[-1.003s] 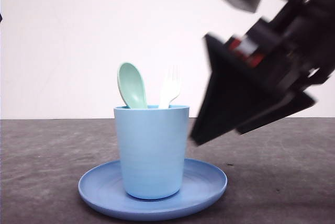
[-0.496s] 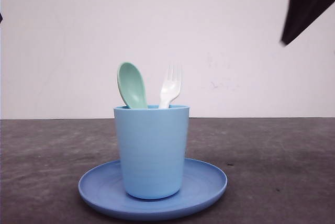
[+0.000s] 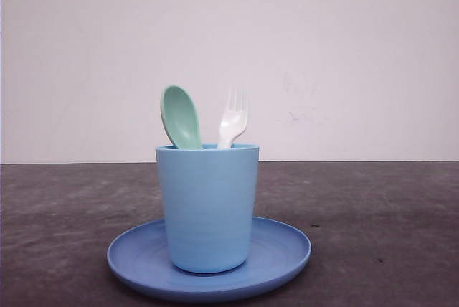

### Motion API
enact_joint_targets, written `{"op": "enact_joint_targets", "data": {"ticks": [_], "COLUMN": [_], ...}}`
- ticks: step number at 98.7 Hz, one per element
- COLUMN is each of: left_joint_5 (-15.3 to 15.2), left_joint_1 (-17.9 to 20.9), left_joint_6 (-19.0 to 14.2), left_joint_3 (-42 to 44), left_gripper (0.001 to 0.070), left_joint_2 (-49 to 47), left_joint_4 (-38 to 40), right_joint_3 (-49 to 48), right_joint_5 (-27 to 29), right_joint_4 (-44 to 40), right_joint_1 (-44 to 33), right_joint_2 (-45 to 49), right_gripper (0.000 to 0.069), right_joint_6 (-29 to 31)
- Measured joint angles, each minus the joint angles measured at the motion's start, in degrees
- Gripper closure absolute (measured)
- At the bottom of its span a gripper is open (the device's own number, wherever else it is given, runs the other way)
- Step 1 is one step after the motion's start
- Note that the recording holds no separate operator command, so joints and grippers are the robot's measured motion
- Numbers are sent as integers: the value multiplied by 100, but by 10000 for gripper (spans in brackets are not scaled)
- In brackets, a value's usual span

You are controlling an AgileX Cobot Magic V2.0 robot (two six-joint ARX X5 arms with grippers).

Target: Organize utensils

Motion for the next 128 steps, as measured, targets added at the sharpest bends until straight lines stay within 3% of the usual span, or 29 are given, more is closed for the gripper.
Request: {"op": "enact_joint_targets", "data": {"ticks": [31,38,42,48,53,58,73,117,128], "left_joint_5": [0,0,0,0,0,0,2,-2,-361], "left_joint_1": [0,0,0,0,0,0,0,0,26], "left_joint_6": [-7,-35,-74,-116,-133,-138,-179,-199,-120], "left_joint_3": [0,0,0,0,0,0,0,0,-7], "left_gripper": [361,456,568,643,668,677,682,684,685], "left_joint_2": [0,0,0,0,0,0,0,0,-26], "left_joint_4": [0,-7,-22,-66,-116,-199,-428,-367,-297], "right_joint_3": [0,0,0,0,0,0,0,0,0], "right_joint_5": [42,42,39,42,42,42,39,39,39], "right_joint_4": [-28,-42,-55,-72,-70,-70,-52,83,81], "right_joint_1": [7,7,7,7,7,7,7,7,7], "right_joint_2": [0,0,0,0,0,0,0,0,0], "right_gripper": [29,193,328,504,589,629,661,664,664], "right_joint_6": [-188,-192,-199,-208,-210,-210,-210,-210,-210]}}
